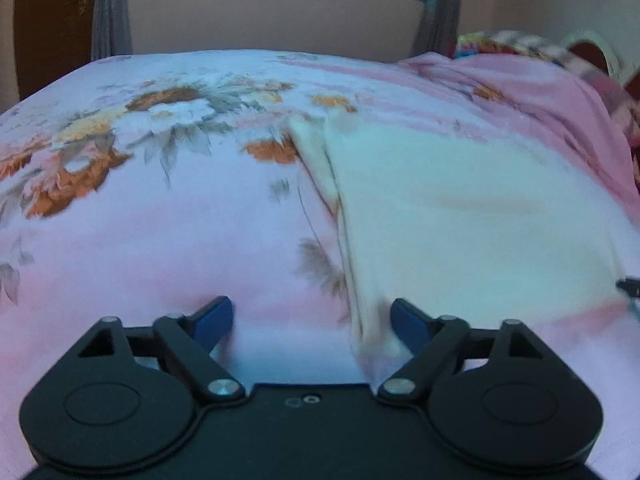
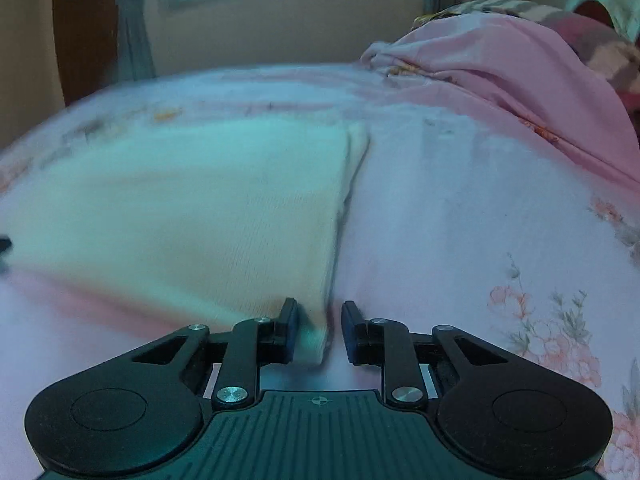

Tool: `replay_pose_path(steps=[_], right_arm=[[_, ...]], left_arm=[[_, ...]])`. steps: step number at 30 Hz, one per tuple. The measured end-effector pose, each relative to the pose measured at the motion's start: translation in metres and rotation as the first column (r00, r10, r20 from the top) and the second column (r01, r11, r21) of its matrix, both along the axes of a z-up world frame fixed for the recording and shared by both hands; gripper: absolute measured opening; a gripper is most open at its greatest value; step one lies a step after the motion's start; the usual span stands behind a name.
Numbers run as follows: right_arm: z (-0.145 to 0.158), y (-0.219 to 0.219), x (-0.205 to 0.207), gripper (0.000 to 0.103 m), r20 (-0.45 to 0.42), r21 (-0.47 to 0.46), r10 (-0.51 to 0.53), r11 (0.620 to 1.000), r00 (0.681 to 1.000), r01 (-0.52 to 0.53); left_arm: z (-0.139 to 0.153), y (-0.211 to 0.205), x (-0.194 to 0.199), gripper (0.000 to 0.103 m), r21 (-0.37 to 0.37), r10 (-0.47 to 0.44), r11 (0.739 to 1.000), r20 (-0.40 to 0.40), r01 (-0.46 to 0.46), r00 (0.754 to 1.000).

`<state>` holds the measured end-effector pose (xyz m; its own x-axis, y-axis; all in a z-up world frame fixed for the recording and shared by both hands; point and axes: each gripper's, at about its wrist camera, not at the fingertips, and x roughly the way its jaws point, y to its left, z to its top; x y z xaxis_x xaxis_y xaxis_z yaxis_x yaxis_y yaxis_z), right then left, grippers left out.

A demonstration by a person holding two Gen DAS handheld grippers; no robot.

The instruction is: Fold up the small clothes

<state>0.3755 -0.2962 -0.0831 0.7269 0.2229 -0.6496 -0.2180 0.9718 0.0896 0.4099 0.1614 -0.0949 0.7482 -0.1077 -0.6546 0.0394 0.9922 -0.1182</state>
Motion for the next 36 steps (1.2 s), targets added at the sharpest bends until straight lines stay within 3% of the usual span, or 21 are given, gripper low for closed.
replay_pose_path(steps=[4,7,9,11,13,17,19,22,24,26,29,31,33,34,36], right_arm=[[0.026,-0.001,0.018,0.023,0.135,0.051,0.014,0.998,0.991,-0.021],[0.030,0.019,0.058,0.024,0.148,0.045,0.031,0.998,0.988,-0.038],[0.031,0.032,0.085,0.023,0.155,0.035,0.042,0.998,0.987,-0.048],[0.021,0.037,0.108,0.024,0.112,0.039,0.047,0.998,0.993,-0.051],[0.001,0.035,0.130,0.023,0.029,-0.030,0.028,0.999,0.999,-0.027],[0.016,0.029,0.129,0.024,0.082,0.002,0.058,0.998,0.995,-0.059],[0.024,0.027,0.139,0.024,0.122,0.012,0.044,0.999,0.992,-0.046],[0.022,0.035,0.168,0.024,0.106,-0.005,0.019,1.000,0.994,-0.019],[0.012,0.034,0.190,0.024,0.035,0.014,-0.022,1.000,0.999,0.021],[-0.003,0.034,0.206,0.024,-0.042,0.020,-0.031,0.999,0.999,0.031],[0.007,0.027,0.193,0.027,-0.026,0.002,-0.040,0.999,0.999,0.040],[0.015,0.023,0.167,0.027,0.003,0.014,0.022,1.000,1.000,-0.022],[0.008,0.027,0.147,0.030,0.003,-0.091,0.061,0.994,0.998,-0.061],[0.004,0.028,0.135,0.038,0.016,-0.146,0.074,0.987,0.997,-0.071],[0.008,0.023,0.111,0.040,0.052,-0.170,0.073,0.983,0.996,-0.063]], left_arm=[[0.023,-0.001,0.023,0.078,-0.027,-0.032,0.999,0.116,0.035,0.993],[0.030,-0.023,0.063,0.071,-0.120,-0.114,0.984,0.149,0.133,0.982],[0.030,-0.040,0.086,0.072,-0.139,-0.155,0.974,0.158,0.177,0.975],[0.017,-0.059,0.111,0.076,-0.113,-0.183,0.975,0.094,0.193,0.979],[-0.006,-0.068,0.132,0.078,-0.038,-0.180,0.983,-0.026,0.179,0.983],[0.003,-0.067,0.133,0.081,0.013,-0.213,0.977,0.050,0.213,0.976],[0.007,-0.063,0.141,0.089,0.033,-0.194,0.981,0.089,0.192,0.977],[0.003,-0.063,0.170,0.094,0.067,-0.155,0.986,0.054,0.152,0.986],[-0.011,-0.068,0.188,0.101,0.104,-0.149,0.983,-0.028,0.151,0.988],[-0.012,-0.066,0.186,0.102,0.104,-0.147,0.984,-0.018,0.148,0.989],[-0.003,-0.064,0.166,0.097,0.098,-0.125,0.987,0.011,0.124,0.992],[-0.002,-0.061,0.140,0.099,0.138,-0.150,0.980,0.022,0.146,0.988],[-0.009,-0.054,0.120,0.100,0.180,-0.122,0.976,-0.009,0.122,0.992],[-0.010,-0.045,0.108,0.100,0.150,-0.098,0.984,0.001,0.097,0.995],[-0.011,-0.032,0.087,0.100,0.116,-0.073,0.990,-0.011,0.074,0.997]])
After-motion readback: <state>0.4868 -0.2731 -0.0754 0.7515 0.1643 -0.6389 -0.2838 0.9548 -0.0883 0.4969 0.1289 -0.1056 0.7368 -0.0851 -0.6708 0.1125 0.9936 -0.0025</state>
